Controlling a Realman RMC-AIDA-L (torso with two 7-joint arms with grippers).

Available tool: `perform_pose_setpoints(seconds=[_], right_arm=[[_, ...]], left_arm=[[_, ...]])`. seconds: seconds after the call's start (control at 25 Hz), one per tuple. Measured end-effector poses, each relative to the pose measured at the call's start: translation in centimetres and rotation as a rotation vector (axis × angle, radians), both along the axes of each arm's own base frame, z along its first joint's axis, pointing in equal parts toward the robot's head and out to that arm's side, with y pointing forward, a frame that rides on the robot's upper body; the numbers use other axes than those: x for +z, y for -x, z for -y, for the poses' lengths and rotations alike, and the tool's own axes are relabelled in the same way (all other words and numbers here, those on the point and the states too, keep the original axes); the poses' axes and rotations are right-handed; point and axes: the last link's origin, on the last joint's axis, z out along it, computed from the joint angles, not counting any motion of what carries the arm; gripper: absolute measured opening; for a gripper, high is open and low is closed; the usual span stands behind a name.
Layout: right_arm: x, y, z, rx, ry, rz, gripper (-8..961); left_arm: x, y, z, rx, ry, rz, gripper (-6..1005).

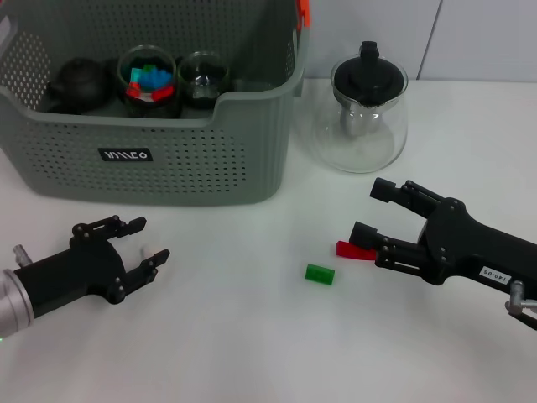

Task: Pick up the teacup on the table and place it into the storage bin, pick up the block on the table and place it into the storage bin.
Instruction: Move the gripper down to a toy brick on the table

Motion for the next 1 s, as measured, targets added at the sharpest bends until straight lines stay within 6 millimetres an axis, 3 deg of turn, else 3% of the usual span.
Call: perform_pose_setpoints(seconds=[1.0], right_arm=[[-0.1, -0.2, 0.1, -0.011, 0.007, 0.000, 944]], left_arm=[[-1.1, 0.4, -0.5, 0.044, 0.051, -0.055, 560]])
